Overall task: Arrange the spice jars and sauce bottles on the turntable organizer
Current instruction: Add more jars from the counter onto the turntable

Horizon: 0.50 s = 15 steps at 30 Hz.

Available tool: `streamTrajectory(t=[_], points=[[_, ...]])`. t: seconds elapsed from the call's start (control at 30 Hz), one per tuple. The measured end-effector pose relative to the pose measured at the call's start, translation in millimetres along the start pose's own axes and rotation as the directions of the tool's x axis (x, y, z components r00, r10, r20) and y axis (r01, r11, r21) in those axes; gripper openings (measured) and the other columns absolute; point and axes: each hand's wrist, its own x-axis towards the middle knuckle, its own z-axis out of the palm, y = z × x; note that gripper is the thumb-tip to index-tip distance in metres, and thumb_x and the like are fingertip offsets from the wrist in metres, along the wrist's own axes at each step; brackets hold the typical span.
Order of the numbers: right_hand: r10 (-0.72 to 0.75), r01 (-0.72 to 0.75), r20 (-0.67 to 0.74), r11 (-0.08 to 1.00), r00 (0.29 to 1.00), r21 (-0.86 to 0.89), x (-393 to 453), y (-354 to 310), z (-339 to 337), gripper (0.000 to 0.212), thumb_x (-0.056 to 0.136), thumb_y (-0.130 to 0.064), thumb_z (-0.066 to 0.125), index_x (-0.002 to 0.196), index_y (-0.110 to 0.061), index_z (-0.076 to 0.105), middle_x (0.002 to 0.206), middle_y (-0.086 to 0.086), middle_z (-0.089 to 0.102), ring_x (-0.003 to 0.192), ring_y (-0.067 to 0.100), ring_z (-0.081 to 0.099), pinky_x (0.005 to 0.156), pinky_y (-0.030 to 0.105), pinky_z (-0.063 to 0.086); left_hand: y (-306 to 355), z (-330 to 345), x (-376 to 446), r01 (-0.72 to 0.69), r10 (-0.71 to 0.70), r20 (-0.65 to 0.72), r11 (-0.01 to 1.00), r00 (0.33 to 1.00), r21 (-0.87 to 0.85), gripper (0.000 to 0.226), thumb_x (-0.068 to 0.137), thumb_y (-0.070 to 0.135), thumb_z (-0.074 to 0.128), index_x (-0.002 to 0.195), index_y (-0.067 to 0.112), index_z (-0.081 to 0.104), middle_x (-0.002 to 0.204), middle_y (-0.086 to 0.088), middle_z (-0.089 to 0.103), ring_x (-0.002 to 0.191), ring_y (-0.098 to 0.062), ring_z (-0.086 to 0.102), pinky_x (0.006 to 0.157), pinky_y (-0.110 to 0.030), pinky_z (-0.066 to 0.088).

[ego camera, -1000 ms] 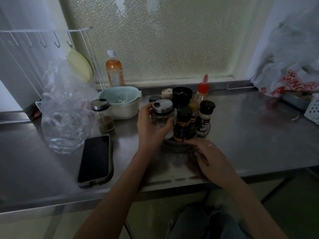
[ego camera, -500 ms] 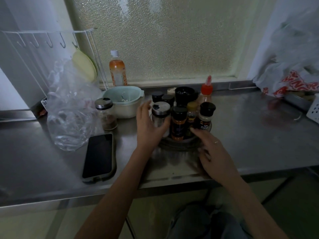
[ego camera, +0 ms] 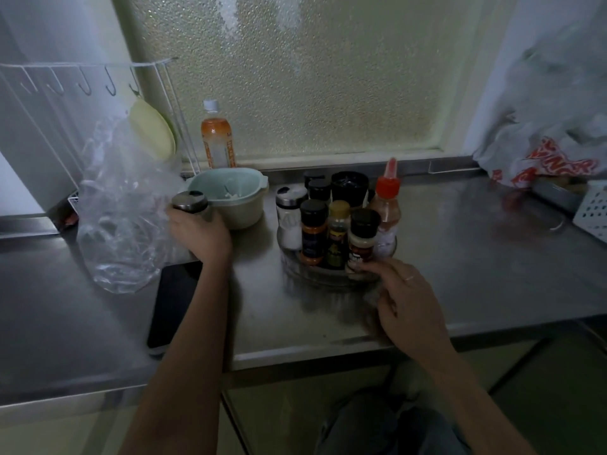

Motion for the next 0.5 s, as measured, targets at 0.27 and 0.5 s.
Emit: streamTrajectory(t=[0.27, 0.5], points=[[0.046, -0.046, -0.008, 0.999, 0.999, 0.006, 0.5, -0.3, 1.0, 0.048, 0.075, -0.016, 0.033, 0.112, -0.009, 0.062, 0.118, 0.012, 0.061, 0.111, 0.020, 0.047, 0.093, 0.029, 0.041, 44.0, -21.0, -45.7, -0.199, 0.207, -0.003, 0.935, 0.978, -0.293, 0.057, 0.070, 0.039, 0.076, 0.118, 0.019, 0.052, 0.115, 0.007, 0.061, 0.107, -0.008, 0.058, 0.094, -0.035, 0.050], [0.009, -0.011, 0.092, 1.000, 0.996, 0.020, -2.3, -3.3, -1.3, 0.052, 0.077, -0.015, 0.033, 0.122, -0.017, 0.059, 0.131, 0.007, 0.056, 0.117, 0.016, 0.045, 0.098, 0.025, 0.037, 72.3, -26.1, -97.0, -0.284, 0.468, 0.381, 0.848, 0.797, -0.448, 0.054, 0.064, 0.034, 0.083, 0.110, 0.019, 0.059, 0.097, 0.015, 0.065, 0.092, 0.008, 0.062, 0.074, -0.011, 0.051]])
